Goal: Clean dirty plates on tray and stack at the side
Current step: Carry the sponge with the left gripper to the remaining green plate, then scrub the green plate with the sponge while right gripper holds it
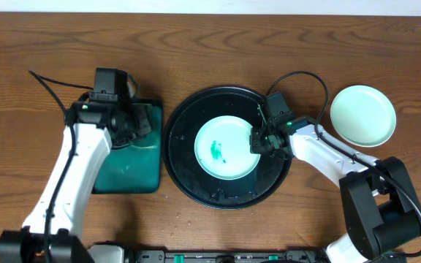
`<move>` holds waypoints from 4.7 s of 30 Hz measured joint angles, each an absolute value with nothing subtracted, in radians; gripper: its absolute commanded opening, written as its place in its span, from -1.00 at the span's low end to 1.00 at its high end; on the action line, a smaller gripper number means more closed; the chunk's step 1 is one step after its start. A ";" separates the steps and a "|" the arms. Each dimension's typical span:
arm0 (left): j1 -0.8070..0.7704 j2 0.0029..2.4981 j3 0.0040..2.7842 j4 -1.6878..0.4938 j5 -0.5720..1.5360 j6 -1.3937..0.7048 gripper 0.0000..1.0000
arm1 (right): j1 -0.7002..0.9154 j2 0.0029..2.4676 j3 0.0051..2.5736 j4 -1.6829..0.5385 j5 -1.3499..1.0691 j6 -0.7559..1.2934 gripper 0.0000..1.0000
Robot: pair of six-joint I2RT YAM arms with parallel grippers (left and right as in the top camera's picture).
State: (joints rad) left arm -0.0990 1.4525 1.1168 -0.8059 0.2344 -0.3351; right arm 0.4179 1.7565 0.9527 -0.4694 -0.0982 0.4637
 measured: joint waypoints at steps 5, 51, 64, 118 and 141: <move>-0.163 1.486 1.117 -0.800 0.372 -0.322 -0.85 | 0.418 1.757 0.950 -0.459 -0.115 0.463 -0.98; -0.557 1.939 1.130 -0.403 0.689 -0.472 -0.86 | 0.424 1.761 0.936 -0.447 -0.256 0.453 -0.97; -0.472 1.896 1.165 -0.635 0.366 -0.488 -0.86 | 0.427 1.761 0.936 -0.448 -0.270 0.456 -0.98; -0.492 1.885 1.182 -0.626 0.045 -0.492 -0.86 | 0.427 1.760 0.940 -0.487 -0.262 0.464 -0.97; -0.478 1.920 1.150 -0.734 0.552 -0.275 -0.85 | 0.433 1.761 0.939 -0.490 -0.279 0.464 -0.98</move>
